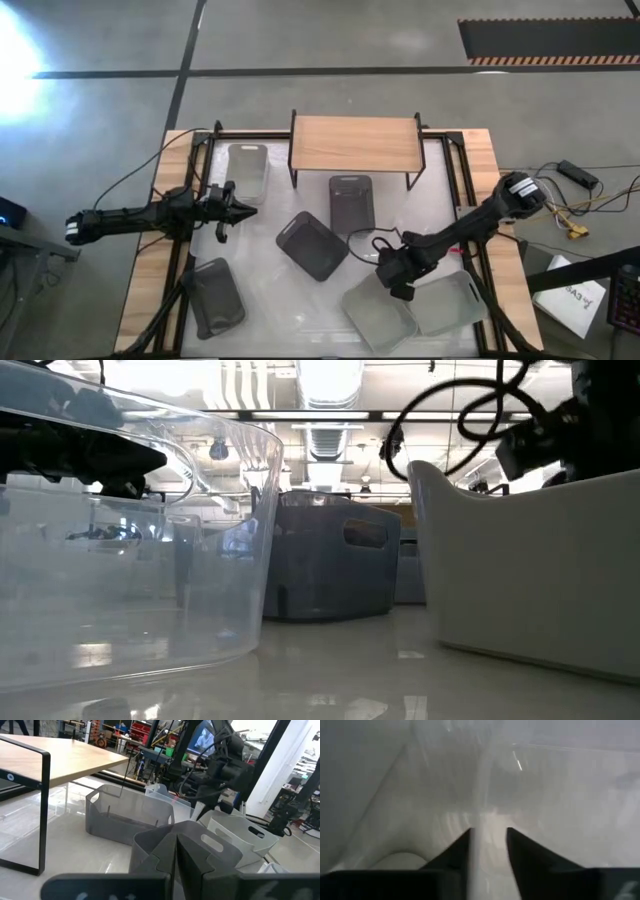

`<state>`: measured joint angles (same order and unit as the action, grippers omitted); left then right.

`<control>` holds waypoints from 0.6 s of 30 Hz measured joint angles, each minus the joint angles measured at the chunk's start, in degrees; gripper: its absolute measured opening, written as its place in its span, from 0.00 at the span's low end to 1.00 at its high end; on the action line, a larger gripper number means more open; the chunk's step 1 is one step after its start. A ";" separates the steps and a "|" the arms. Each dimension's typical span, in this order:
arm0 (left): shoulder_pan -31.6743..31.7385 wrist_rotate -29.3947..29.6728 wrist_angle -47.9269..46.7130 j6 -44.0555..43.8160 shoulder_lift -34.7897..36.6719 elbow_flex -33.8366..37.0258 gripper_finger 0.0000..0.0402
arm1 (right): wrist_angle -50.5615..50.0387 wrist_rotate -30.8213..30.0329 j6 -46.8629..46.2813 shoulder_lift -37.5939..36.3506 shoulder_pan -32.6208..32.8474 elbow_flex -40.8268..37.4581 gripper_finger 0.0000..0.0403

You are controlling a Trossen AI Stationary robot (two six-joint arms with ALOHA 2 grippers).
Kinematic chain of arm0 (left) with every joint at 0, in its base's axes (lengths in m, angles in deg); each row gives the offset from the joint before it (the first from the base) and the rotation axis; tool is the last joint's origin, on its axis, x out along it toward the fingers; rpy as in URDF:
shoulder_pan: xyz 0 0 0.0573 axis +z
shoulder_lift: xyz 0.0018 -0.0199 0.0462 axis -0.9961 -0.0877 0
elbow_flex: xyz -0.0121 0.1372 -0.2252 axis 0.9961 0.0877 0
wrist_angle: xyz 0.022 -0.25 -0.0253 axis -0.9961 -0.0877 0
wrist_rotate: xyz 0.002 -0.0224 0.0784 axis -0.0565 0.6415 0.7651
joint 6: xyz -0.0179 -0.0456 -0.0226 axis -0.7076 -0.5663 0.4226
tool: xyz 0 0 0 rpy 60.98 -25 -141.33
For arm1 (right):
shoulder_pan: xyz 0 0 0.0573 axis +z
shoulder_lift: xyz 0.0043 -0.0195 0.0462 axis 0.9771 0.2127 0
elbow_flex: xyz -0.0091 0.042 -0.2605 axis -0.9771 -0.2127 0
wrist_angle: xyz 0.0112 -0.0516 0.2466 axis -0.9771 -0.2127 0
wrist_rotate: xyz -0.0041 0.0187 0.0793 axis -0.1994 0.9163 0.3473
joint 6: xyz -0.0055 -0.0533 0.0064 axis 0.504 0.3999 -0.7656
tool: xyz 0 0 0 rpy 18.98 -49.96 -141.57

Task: Stack baskets on shelf by color
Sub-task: Put the top right transparent bin on the shelf

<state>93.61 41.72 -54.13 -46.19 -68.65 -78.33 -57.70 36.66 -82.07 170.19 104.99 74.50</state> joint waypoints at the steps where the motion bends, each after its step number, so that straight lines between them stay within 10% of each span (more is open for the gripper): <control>1: 0.00 0.00 0.00 0.00 0.00 0.00 0.00 | -0.03 0.06 0.48 0.34 0.00 0.00 0.14; 18: -0.02 0.02 0.00 0.00 0.02 0.00 0.00 | -21.91 -4.53 4.04 -3.97 3.46 24.18 0.02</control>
<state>93.59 41.74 -54.13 -46.19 -68.63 -78.33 -79.61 32.14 -78.03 166.22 108.45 98.68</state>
